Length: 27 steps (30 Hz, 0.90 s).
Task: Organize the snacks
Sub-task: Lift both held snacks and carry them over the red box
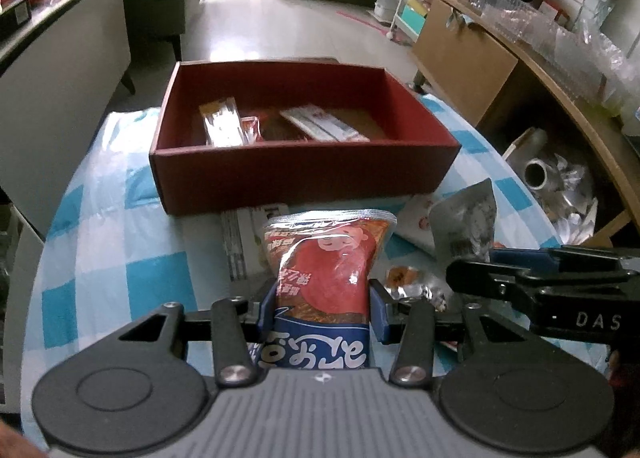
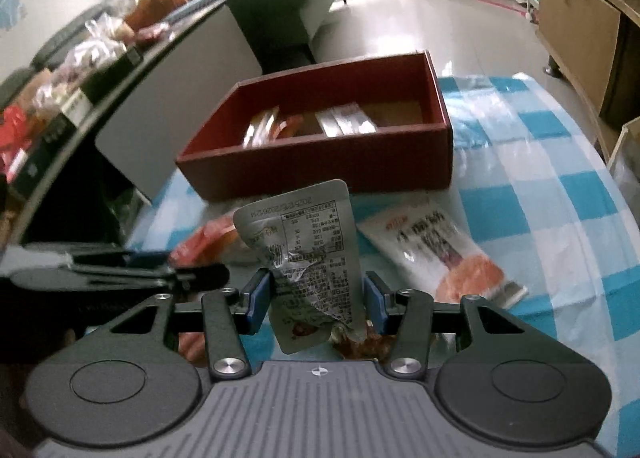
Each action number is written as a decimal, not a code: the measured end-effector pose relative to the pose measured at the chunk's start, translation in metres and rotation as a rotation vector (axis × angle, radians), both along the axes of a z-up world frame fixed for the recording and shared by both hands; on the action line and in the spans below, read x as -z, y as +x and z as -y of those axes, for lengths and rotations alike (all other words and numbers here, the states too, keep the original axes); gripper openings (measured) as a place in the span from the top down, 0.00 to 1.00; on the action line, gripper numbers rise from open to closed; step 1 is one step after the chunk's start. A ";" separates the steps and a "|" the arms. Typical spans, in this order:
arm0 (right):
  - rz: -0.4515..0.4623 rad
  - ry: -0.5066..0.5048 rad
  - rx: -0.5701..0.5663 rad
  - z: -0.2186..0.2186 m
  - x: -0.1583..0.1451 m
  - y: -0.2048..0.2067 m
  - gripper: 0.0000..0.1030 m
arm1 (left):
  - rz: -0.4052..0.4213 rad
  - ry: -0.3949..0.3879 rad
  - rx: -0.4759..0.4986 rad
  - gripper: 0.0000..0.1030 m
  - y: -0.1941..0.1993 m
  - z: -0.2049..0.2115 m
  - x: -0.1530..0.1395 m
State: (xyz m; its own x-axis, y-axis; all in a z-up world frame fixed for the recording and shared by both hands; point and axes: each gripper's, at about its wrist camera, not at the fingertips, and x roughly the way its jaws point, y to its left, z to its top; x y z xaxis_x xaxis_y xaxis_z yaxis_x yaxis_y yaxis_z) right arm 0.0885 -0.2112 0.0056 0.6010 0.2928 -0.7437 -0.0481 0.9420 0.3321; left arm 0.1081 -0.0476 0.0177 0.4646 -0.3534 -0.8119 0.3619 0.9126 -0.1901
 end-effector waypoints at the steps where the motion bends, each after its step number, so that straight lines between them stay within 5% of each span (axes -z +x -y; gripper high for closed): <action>1: 0.006 0.002 0.003 0.000 -0.001 0.002 0.45 | 0.007 -0.001 -0.004 0.61 0.000 0.000 -0.001; 27: 0.100 0.072 0.027 0.004 -0.023 0.039 0.45 | 0.125 0.029 -0.067 0.61 0.024 0.010 -0.022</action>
State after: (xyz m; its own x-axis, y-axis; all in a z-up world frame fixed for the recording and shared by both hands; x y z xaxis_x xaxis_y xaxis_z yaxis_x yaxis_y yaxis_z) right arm 0.1272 -0.2151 0.0284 0.6797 0.3259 -0.6571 -0.0591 0.9173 0.3938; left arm 0.1321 -0.0579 0.0400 0.5845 -0.2957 -0.7556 0.3192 0.9400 -0.1209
